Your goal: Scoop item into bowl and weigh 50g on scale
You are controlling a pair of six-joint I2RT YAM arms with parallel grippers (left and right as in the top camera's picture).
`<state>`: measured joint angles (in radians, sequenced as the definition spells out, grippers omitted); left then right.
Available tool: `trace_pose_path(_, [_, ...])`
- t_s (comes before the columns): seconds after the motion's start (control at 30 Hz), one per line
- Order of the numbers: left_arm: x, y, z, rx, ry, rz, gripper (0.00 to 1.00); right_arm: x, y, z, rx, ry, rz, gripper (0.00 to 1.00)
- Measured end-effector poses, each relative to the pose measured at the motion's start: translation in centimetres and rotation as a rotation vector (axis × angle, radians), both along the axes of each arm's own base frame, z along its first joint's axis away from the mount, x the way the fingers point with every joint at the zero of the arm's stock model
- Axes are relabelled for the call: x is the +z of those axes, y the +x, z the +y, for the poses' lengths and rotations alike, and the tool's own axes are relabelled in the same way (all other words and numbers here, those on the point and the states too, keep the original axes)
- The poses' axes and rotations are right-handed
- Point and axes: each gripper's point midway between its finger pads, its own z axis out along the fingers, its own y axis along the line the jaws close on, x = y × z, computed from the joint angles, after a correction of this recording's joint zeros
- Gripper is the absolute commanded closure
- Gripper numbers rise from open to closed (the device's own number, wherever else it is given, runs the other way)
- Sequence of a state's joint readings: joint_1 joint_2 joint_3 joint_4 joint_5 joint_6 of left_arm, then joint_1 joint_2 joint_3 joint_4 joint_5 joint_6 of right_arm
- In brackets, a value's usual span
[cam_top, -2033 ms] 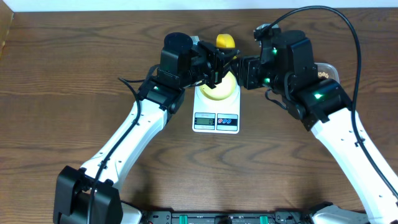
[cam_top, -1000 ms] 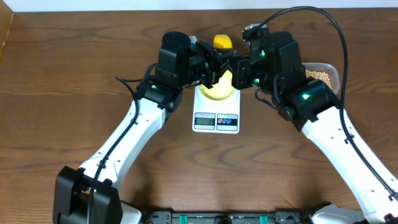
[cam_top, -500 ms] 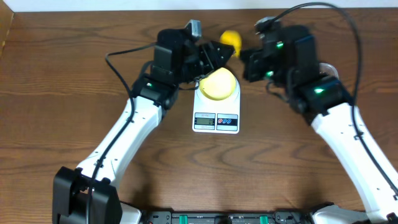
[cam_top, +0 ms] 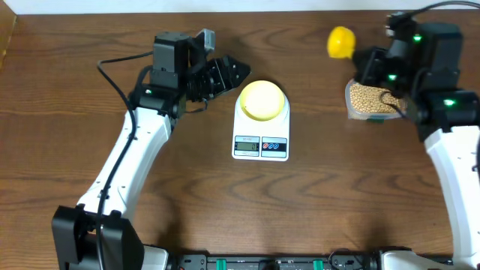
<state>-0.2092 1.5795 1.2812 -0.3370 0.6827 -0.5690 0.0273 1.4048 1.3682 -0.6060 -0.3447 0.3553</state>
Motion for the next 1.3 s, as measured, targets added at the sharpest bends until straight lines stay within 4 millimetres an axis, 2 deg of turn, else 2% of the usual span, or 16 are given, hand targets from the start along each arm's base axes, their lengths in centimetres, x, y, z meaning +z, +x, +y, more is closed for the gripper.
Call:
trace_pose_path(0.1, [0.0,-0.2,1.0,0.020,0.084,0.015,0.38,-0.9,-0.3,-2.9,-0.070,0.003,0.050,0.99])
trace_pose_path(0.2, [1.3,0.3,2.1,0.046,0.166,-0.020,0.39,-1.9,-1.0,-6.0,-0.148,0.002,0.105,0.99])
trace_pose_path(0.33, [2.9,1.0,3.1,0.075,0.258,-0.079,0.45,-2.8,-1.9,-7.7,-0.182,-0.006,0.151,0.99])
trace_pose_path(0.47, [2.8,1.2,3.3,0.084,0.311,-0.102,0.45,-3.3,-2.4,-8.5,-0.190,-0.016,0.175,0.99])
trace_pose_path(0.5, [2.8,1.2,3.4,0.086,0.320,-0.105,0.54,-3.3,-2.5,-8.7,-0.191,-0.019,0.179,0.99])
trace_pose_path(0.57, [2.7,1.3,3.6,0.094,0.329,-0.105,0.88,-3.6,-2.8,-9.0,-0.191,-0.026,0.189,0.99])
trace_pose_path(0.6, [2.7,1.3,3.6,0.096,0.332,-0.104,0.92,-3.7,-2.9,-9.0,-0.188,-0.031,0.193,0.99])
trace_pose_path(0.67, [2.4,1.2,3.8,0.113,0.333,-0.082,0.92,-3.8,-3.0,-9.1,-0.183,-0.038,0.198,0.99])
trace_pose_path(0.8, [0.1,-0.5,5.8,0.245,0.372,0.102,0.92,-3.8,-3.0,-9.1,-0.171,-0.049,0.194,0.99])
trace_pose_path(0.93, [-2.9,-3.3,10.2,0.541,0.467,0.352,0.92,-3.8,-3.0,-9.1,-0.167,-0.055,0.192,0.99])
trace_pose_path(1.07, [-4.5,-5.7,12.9,0.829,0.468,0.520,0.92,-3.8,-3.0,-9.1,-0.164,-0.057,0.191,0.99])
trace_pose_path(1.17, [-6.4,-6.8,13.3,0.966,0.438,0.599,0.92,-3.8,-3.0,-9.1,-0.164,-0.057,0.191,0.99])
trace_pose_path(1.3, [-9.5,-7.5,11.8,1.053,0.389,0.634,0.92,-3.8,-3.0,-9.1,-0.164,-0.057,0.191,0.99])
